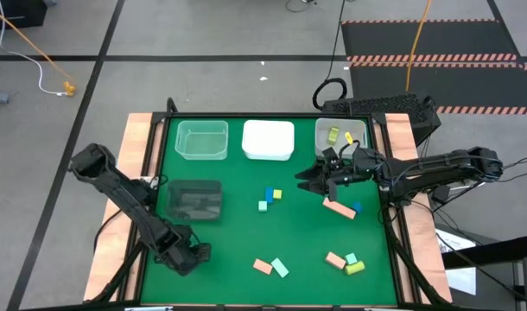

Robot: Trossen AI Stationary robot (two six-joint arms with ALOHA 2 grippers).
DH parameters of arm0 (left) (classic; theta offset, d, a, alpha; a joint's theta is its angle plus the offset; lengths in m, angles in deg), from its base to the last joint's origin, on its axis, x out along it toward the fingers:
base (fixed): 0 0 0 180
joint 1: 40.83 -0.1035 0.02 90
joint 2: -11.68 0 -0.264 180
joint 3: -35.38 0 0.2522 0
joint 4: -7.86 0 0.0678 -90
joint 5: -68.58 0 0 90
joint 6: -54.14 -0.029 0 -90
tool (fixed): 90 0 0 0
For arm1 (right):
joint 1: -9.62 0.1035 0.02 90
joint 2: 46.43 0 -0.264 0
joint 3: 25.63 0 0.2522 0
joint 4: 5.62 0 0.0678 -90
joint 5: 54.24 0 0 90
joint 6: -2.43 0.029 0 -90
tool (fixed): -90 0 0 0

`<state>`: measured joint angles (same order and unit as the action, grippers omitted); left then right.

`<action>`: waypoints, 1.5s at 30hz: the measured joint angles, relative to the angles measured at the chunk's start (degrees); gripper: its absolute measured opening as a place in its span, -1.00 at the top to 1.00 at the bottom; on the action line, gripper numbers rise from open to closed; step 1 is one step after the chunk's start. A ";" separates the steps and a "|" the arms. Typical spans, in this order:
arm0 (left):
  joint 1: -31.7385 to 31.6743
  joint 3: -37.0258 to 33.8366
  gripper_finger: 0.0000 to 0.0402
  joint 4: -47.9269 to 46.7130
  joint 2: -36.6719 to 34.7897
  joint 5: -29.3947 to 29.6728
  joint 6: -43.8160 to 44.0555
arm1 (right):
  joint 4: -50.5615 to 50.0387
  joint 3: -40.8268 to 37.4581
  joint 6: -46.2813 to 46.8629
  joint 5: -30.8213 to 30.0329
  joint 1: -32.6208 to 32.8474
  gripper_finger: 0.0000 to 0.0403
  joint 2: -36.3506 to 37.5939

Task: Sort & place blocks by color
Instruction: Put the blue block into the transparent bin

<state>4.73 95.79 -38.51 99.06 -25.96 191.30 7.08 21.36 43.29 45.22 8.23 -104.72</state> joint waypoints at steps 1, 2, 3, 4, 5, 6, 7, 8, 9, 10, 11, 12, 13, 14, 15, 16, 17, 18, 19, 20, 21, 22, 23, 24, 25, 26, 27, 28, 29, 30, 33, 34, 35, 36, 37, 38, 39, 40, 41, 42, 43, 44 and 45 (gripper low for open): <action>-0.04 0.00 -0.21 -0.83 0.64 0.00 0.34 | -0.02 0.00 0.00 0.00 0.00 -0.22 0.00; -0.04 0.00 -0.21 -1.44 1.20 0.00 0.76 | -0.03 0.00 0.00 0.00 0.00 -0.22 0.00; -0.04 0.00 -0.21 -1.69 1.87 -0.02 1.37 | -0.11 0.00 0.00 0.00 0.00 -0.22 0.00; -0.04 0.00 -0.21 -1.97 2.47 -0.01 1.76 | -0.19 0.00 0.00 0.00 0.00 -0.22 0.00; -0.04 0.00 -0.21 -2.28 2.94 -0.02 2.15 | -0.18 0.00 0.00 0.00 0.00 -0.22 0.00; -0.04 0.00 -0.21 -2.22 3.29 -0.02 2.39 | -0.17 0.00 0.00 0.02 0.00 -0.22 0.00; -0.04 0.03 -0.21 -2.12 3.62 -0.09 2.51 | -0.17 0.00 0.00 0.02 0.00 -0.22 0.00; -0.04 0.10 -0.21 -2.07 3.96 -0.30 2.58 | -0.19 0.00 0.00 0.02 0.00 -0.22 0.00; -0.04 0.11 -0.21 -2.05 4.02 -0.42 2.62 | -0.19 0.00 0.00 0.03 0.00 -0.22 0.00; -0.06 0.11 -0.20 -2.01 4.08 -0.48 2.67 | -0.19 0.00 0.00 0.04 0.00 -0.22 0.00; -0.04 0.13 -0.17 -2.04 4.13 -0.50 2.69 | -0.19 0.00 0.00 0.02 0.00 -0.22 0.00; -0.07 0.13 -0.12 -2.06 4.13 -0.52 2.67 | -0.19 0.00 0.00 0.03 0.00 -0.22 0.00; -0.14 0.11 -0.06 -2.11 4.13 -0.55 2.66 | -0.19 0.00 0.00 0.04 0.00 -0.22 0.00; -0.11 0.08 0.01 -2.20 4.09 -0.62 2.66 | -0.19 0.00 0.00 0.03 0.00 -0.22 0.00; -0.11 0.07 0.10 -2.28 4.05 -0.72 2.66 | -0.19 0.00 0.00 0.02 0.00 -0.22 0.00; -0.11 0.06 0.20 -2.34 4.04 -0.91 2.66 | -0.19 0.00 0.00 0.04 0.00 -0.22 0.00; -0.09 0.05 0.30 -2.28 4.04 -0.96 2.65 | -0.19 0.00 0.00 0.04 0.00 -0.22 0.00; -0.11 0.07 0.39 -2.13 3.97 -0.94 2.43 | -0.19 0.00 0.00 0.02 0.00 -0.22 0.00; -0.13 0.15 0.48 -2.14 3.89 -1.03 2.34 | -0.19 0.00 -0.01 0.04 0.00 -0.22 0.00; -0.13 0.17 0.57 -2.16 3.86 -1.07 2.31 | -0.20 0.00 -0.02 0.04 0.00 -0.22 0.00; -0.11 0.17 0.63 -2.13 3.78 -1.34 2.35 | -0.20 0.00 -0.02 0.03 0.00 -0.22 0.00; -0.13 0.19 0.68 -1.99 3.75 -1.68 2.44 | -0.19 0.00 -0.02 0.04 0.00 -0.22 0.00; -0.17 0.20 0.69 -1.90 3.76 -1.93 2.48 | -0.22 0.00 -0.02 0.04 0.00 -0.22 0.00; -0.16 0.24 0.69 -1.87 3.52 -1.95 2.51 | -0.24 0.00 -0.02 0.04 0.00 -0.22 0.00; -0.15 0.29 0.69 -1.96 3.22 -1.89 2.46 | -0.22 0.00 -0.02 0.04 0.00 -0.22 0.00; -0.16 0.55 0.69 -2.14 2.80 -1.84 2.17 | -0.22 0.00 -0.02 0.04 0.00 -0.22 0.00; -0.26 0.79 0.69 -2.02 2.47 -1.78 1.67 | -0.24 0.00 -0.02 0.04 0.00 -0.22 0.00; -0.36 1.04 0.69 -1.88 2.03 -1.30 1.23 | -0.24 0.00 -0.02 0.04 0.00 -0.22 0.00; -0.42 1.44 0.69 -2.00 1.59 -0.19 0.72 | -0.24 0.00 -0.02 0.02 0.00 -0.22 0.00; -0.48 1.81 0.69 -2.00 1.11 0.92 0.22 | -0.24 0.00 -0.02 -0.01 0.00 -0.22 0.01; -0.52 2.59 0.73 -1.91 0.16 4.41 -0.82 | -0.30 0.00 -0.02 -0.05 -0.02 -0.22 0.00; -0.48 2.63 0.76 -1.41 -0.10 5.71 -0.96 | -0.33 0.00 -0.02 -0.09 -0.02 -0.22 0.00; -0.46 2.64 0.79 -0.81 -0.35 7.17 -1.37 | -0.43 0.00 -0.02 -0.09 -0.02 -0.22 0.00; -0.44 2.64 0.83 -0.25 -0.69 8.79 -2.10 | -0.63 0.00 -0.02 -0.11 -0.02 -0.22 0.00; -0.47 2.64 0.88 0.30 -0.99 10.66 -2.94 | -0.84 0.00 -0.02 -0.13 -0.02 -0.22 0.00; -0.63 2.67 0.92 1.09 -1.21 12.62 -3.58 | -1.11 0.00 -0.02 -0.13 -0.02 -0.22 0.00; -0.79 2.71 0.96 1.98 -1.21 14.72 -4.05 | -1.44 0.00 -0.02 -0.15 -0.02 -0.22 0.00; -1.02 2.71 0.98 2.88 -1.19 16.66 -4.65 | -1.74 0.00 -0.02 -0.15 -0.02 -0.22 0.00; -1.17 2.71 0.99 3.81 -1.18 18.61 -5.55 | -1.98 0.00 -0.02 -0.15 -0.02 -0.22 0.00; -1.41 2.71 0.99 4.96 -1.20 20.24 -6.51 | -2.18 0.00 -0.02 -0.15 -0.02 -0.22 0.01; -1.77 2.71 0.99 6.26 -1.21 21.49 -7.64 | -2.43 0.00 -0.02 -0.15 -0.02 -0.22 0.00; -2.17 2.73 0.99 7.39 -1.21 22.28 -8.73 | -2.80 0.00 -0.02 -0.15 -0.02 -0.22 0.00; -2.68 2.73 0.99 8.31 -1.21 22.87 -9.65 | -3.14 0.00 0.00 -0.15 -0.02 -0.22 0.00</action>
<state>2.05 98.52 -30.20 97.85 -3.09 181.66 3.94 21.36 43.29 45.06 8.21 -104.72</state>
